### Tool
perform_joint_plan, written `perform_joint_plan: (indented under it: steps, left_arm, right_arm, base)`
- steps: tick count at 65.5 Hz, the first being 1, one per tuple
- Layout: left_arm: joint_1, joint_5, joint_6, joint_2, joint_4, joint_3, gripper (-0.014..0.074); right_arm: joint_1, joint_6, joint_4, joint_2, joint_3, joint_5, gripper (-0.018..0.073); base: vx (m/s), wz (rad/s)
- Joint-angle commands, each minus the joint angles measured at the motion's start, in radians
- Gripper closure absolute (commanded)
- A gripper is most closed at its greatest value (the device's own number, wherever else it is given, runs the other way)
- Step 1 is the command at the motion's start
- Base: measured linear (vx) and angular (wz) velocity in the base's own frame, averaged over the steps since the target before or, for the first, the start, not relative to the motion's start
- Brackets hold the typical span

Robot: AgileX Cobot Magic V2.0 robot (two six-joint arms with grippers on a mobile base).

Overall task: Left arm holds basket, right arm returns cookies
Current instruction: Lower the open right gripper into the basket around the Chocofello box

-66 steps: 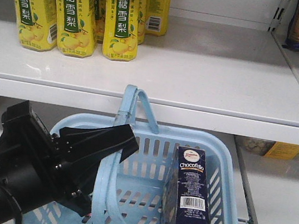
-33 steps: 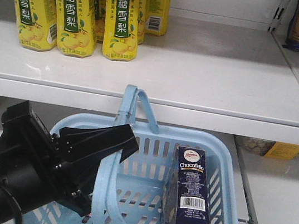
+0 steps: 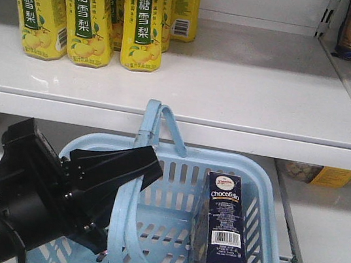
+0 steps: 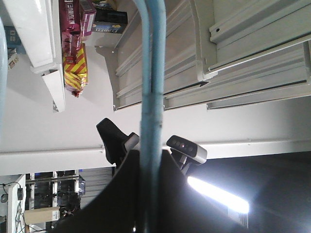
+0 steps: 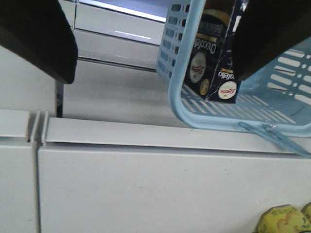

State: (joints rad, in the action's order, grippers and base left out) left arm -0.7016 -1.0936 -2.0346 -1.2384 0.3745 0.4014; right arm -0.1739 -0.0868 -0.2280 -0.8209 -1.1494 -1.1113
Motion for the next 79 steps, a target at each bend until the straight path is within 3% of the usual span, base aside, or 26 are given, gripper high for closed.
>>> perform_joint_plan:
  steps: [1,34,58,79]
  left_arm:
    - [-0.005,-0.121,0.004,0.029,-0.053,0.029,0.0596]
    - [-0.005,-0.121,0.004,0.029,-0.053,0.029,0.0596]
    - [-0.005,-0.121,0.004,0.029,-0.053,0.029,0.0596]
    - [-0.005,-0.121,0.004,0.029,-0.053,0.029,0.0596]
  right_arm:
    - [-0.052,-0.008,-0.017,-0.017,-0.028,0.039,-0.0038]
    - [-0.386,-0.133,-0.064,-0.216,-0.029,-0.004,-0.0034]
    - [-0.410,-0.238,-0.057,-0.368,-0.125,0.009,-0.0034]
    - [-0.447,-0.301,0.023,-0.460,-0.183,-0.041,-0.0032]
  base:
    - [0.00,0.00]
    - [0.00,0.00]
    - [0.00,0.00]
    - [0.00,0.00]
